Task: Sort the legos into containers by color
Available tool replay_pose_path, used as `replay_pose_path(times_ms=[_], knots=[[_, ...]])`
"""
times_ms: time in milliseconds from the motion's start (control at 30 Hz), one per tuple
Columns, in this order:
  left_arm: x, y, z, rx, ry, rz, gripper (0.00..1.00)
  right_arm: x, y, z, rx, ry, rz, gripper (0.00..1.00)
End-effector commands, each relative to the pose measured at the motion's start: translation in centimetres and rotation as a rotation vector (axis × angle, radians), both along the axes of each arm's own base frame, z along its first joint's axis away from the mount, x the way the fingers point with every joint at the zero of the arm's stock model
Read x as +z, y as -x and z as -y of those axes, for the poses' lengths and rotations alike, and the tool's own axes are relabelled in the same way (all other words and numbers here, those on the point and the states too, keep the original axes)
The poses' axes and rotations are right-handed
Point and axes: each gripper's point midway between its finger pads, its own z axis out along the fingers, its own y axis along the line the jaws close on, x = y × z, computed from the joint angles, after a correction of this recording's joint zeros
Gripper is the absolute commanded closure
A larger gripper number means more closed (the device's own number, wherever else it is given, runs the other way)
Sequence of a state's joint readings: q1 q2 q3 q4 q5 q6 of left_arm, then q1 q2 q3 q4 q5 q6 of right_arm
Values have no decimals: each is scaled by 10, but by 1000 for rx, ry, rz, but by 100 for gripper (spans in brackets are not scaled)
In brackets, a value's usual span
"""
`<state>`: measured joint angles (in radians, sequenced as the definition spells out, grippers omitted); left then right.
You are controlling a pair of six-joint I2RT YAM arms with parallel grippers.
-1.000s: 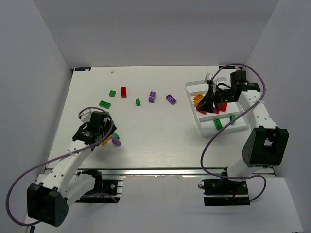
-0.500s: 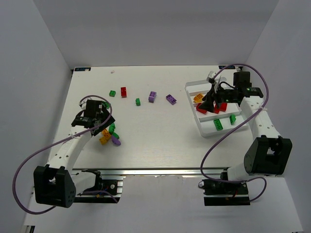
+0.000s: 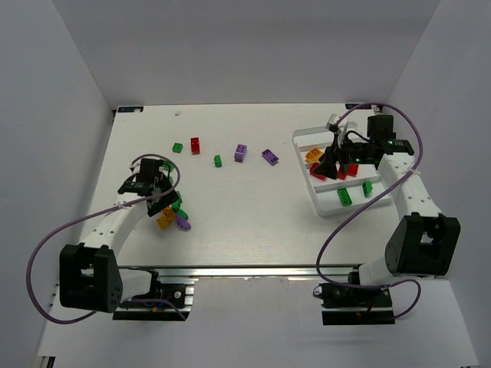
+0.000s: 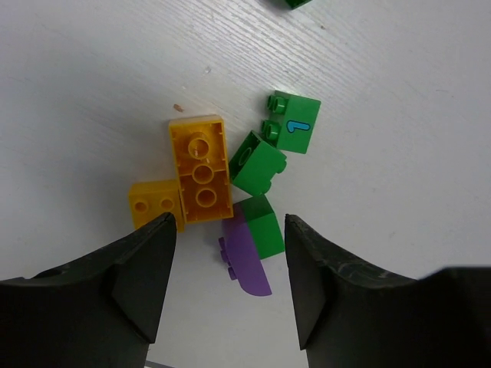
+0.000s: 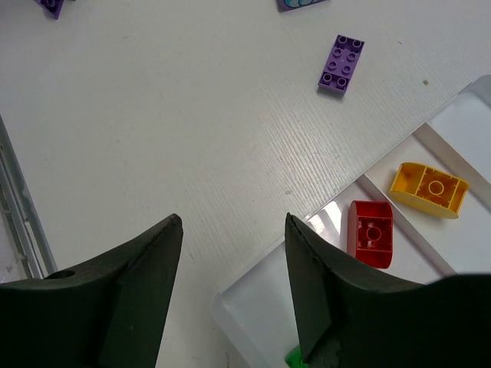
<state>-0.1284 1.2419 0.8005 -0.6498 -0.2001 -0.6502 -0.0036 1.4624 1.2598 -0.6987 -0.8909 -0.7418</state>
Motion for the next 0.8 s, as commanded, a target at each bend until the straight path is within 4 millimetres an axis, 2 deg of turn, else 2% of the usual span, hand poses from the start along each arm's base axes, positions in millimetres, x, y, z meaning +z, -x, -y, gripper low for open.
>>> replay_pose_path(times_ms=[0,133,467,600,767], knots=[[3,-5,-12,27,-19,34,33,-2,0,-1,3,-1,6,38],[5,-8,-17,47,-9,46,37,-5,1,0,2,3,1,38],[3,-2,-27,109,43,82,37,-9,2,0,-2,6,-20,38],[9,-13,-9,-11,104,137,36,-14,3,1,-6,7,-37,38],[2,-24,16,-183,169,119,36,-17,3,-1,-11,-4,-63,38]])
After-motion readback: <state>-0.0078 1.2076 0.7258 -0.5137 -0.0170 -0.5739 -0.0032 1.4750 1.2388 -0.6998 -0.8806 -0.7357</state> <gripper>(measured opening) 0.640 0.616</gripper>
